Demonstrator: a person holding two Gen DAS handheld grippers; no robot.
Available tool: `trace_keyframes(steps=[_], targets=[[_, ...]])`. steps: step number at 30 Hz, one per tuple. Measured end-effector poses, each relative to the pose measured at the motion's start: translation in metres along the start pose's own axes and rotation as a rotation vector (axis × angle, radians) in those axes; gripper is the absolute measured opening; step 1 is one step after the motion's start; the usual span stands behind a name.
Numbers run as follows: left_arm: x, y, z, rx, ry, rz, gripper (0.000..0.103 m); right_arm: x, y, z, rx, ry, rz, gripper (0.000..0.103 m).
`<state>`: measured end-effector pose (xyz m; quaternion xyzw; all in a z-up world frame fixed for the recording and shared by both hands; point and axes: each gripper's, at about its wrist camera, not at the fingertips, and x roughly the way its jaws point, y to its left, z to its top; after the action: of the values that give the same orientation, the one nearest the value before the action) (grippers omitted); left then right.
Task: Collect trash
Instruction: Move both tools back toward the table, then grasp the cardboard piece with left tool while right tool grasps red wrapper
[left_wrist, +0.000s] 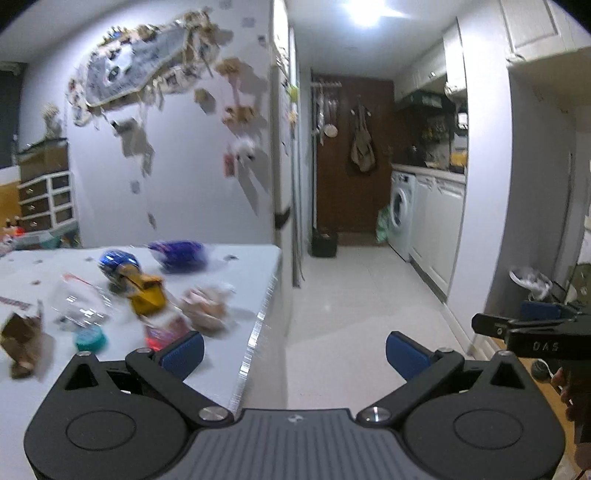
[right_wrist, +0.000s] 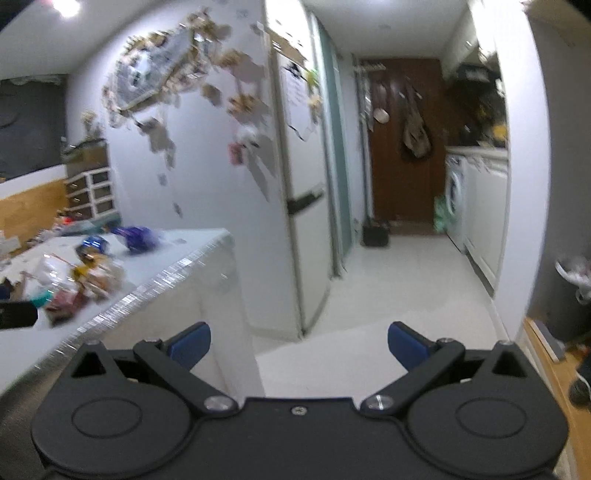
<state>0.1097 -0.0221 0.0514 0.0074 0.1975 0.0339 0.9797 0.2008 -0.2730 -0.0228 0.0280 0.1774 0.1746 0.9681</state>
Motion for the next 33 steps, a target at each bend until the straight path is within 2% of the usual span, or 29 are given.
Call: trace_keyframes(steps=[6,12,17,23,28,33], targets=[[-0.018,0.035,0.009,0.017,-0.026,0.084,0.103,0.002,0.050,0.015,-0.028,-0.061,0.096,0.103],[-0.025,0.079,0.016,0.015,-0.030,0.151,0.103,0.017,0.094,0.020,-0.072,-0.064,0.183,0.103],[-0.021,0.123,0.020,-0.020,-0.005,0.224,0.103,0.031,0.124,0.020,-0.043,-0.052,0.248,0.103],[-0.001,0.185,0.022,-0.105,0.044,0.282,0.103,0.049,0.164,0.017,-0.107,-0.055,0.328,0.103],[0.025,0.235,0.018,-0.177,0.092,0.326,0.103,0.068,0.197,0.014,-0.126,-0.008,0.373,0.103],[0.056,0.270,0.010,-0.194,0.162,0.362,0.103,0.084,0.228,0.011,-0.149,0.036,0.404,0.103]])
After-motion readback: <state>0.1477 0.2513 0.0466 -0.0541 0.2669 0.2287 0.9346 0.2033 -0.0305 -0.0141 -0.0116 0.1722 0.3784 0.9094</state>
